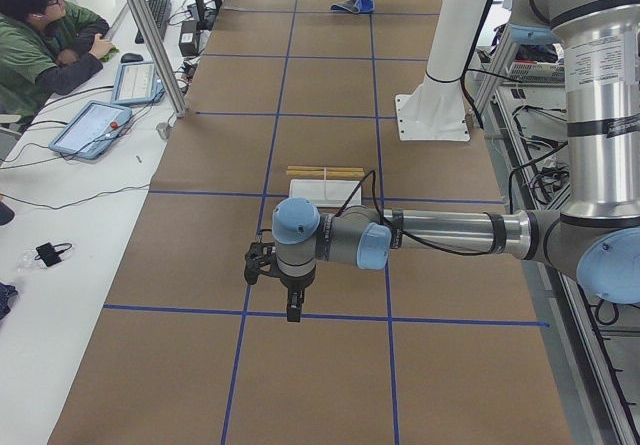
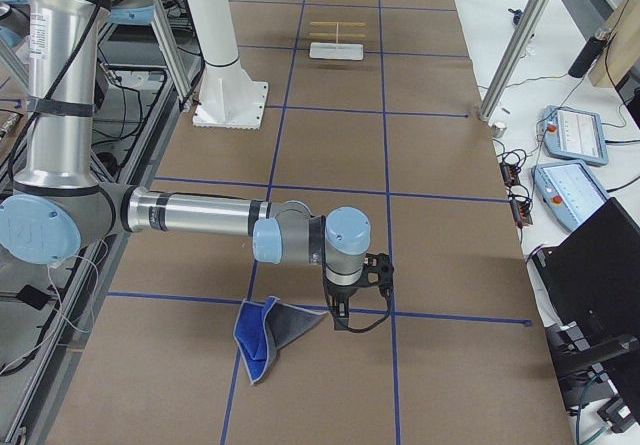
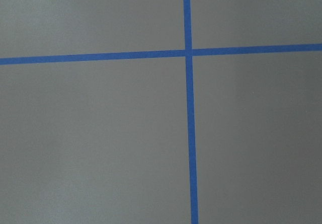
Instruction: Hang towel on rack
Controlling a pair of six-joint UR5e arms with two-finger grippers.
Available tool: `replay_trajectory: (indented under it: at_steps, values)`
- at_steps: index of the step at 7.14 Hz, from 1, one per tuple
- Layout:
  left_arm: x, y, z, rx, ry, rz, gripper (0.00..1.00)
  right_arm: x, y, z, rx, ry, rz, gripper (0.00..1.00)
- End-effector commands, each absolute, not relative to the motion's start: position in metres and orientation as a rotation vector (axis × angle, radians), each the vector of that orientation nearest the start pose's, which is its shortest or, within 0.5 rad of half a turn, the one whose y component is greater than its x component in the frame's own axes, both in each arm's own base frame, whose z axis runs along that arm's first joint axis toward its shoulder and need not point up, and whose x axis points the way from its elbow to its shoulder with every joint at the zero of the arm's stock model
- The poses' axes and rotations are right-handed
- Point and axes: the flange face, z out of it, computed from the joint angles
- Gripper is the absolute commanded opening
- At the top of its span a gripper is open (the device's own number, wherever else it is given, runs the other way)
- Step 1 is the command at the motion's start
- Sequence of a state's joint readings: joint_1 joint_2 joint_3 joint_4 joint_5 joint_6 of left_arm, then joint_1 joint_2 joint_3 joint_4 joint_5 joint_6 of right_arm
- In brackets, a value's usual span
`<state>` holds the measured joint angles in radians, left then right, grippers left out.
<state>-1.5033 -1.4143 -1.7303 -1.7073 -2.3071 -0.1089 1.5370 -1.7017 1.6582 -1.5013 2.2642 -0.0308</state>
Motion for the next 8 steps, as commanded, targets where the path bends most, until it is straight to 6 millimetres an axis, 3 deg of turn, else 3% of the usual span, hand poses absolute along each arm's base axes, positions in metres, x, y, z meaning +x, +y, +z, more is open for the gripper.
replay_trajectory:
  at_steps: [1,4,5,6,7,8]
  values:
    - [-0.037,-0.439,0.64,0.07,0.744,0.014,0.99,0.055,-0.441,0.674,0.027,-0.694,-0.072,1.0]
    - [-0.037,-0.441,0.623,0.123,0.747,0.036,0.99,0.053,-0.451,0.659,0.059,-0.7,-0.086,1.0]
    - [-0.036,-0.446,0.605,0.206,0.752,0.065,0.99,0.052,-0.461,0.628,0.15,-0.701,-0.11,1.0]
    - [-0.036,-0.449,0.593,0.274,0.758,0.087,0.99,0.052,-0.467,0.614,0.238,-0.694,-0.14,1.0]
    - [-0.036,-0.462,0.581,0.35,0.755,0.118,0.99,0.05,-0.475,0.615,0.279,-0.703,-0.157,1.0]
    - [-0.033,-0.496,0.567,0.418,0.766,0.137,0.99,0.05,-0.474,0.619,0.274,-0.697,-0.152,1.0]
